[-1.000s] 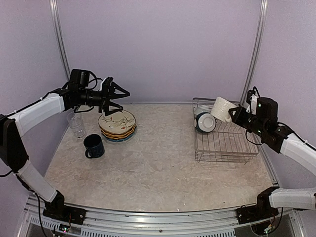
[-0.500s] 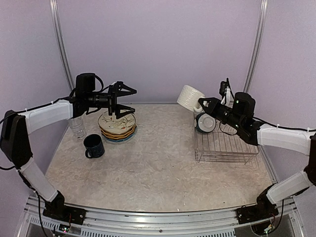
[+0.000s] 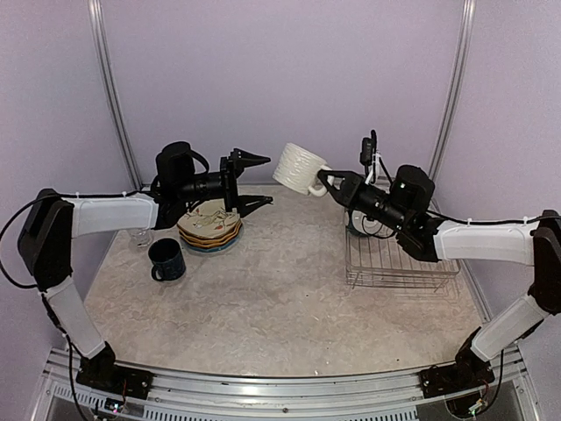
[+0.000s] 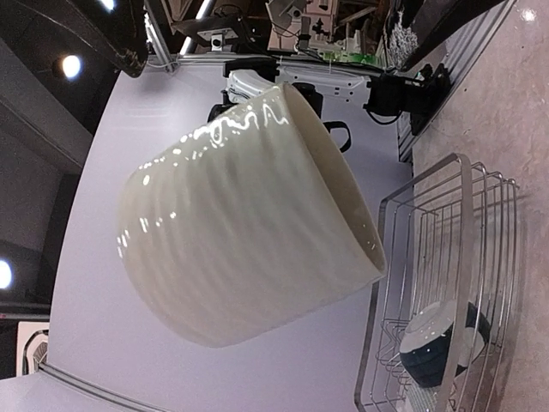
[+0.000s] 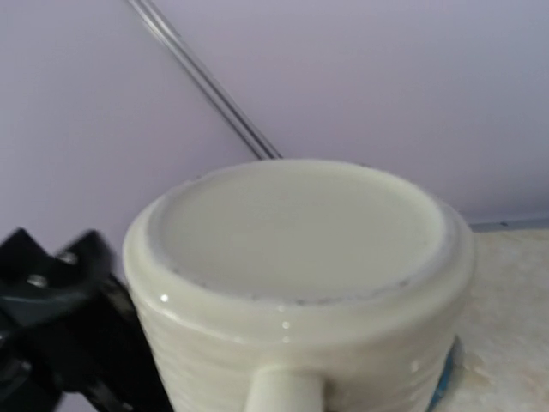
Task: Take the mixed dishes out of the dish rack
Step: Pass from the right arm to the left
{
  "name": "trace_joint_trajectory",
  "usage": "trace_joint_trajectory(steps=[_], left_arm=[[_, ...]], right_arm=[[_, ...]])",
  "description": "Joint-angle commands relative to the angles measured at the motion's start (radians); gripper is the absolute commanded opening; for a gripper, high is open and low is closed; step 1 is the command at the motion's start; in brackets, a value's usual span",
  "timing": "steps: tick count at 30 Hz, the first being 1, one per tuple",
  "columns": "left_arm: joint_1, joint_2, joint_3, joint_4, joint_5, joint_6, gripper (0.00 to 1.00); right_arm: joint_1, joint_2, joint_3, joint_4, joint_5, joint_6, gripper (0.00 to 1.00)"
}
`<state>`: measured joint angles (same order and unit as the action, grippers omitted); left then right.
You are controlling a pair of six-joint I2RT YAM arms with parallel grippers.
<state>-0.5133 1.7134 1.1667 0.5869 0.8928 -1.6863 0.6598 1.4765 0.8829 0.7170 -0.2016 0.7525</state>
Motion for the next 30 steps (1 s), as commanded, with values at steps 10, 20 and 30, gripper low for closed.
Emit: trace_joint_trajectory(steps=[10,20,30], left_arm=[[-0.152,0.169,0.142,0.435,-0.255,-0.163,0.81],[-0.21,0.292,0.242,0.573,-0.352,-0.186,0.53],[-0.263,0.359,0.311,0.687,-0.424,-0.2,0.24]], right_arm=[[0.021,-0.13,-0.14,0.326,-0.029,0.035,0.0],[0.021,-0.191,-0.248,0.447,-0.048,0.066,0.0],[0.02,-0.207,-0.311,0.518,-0.036,0.112,0.0]])
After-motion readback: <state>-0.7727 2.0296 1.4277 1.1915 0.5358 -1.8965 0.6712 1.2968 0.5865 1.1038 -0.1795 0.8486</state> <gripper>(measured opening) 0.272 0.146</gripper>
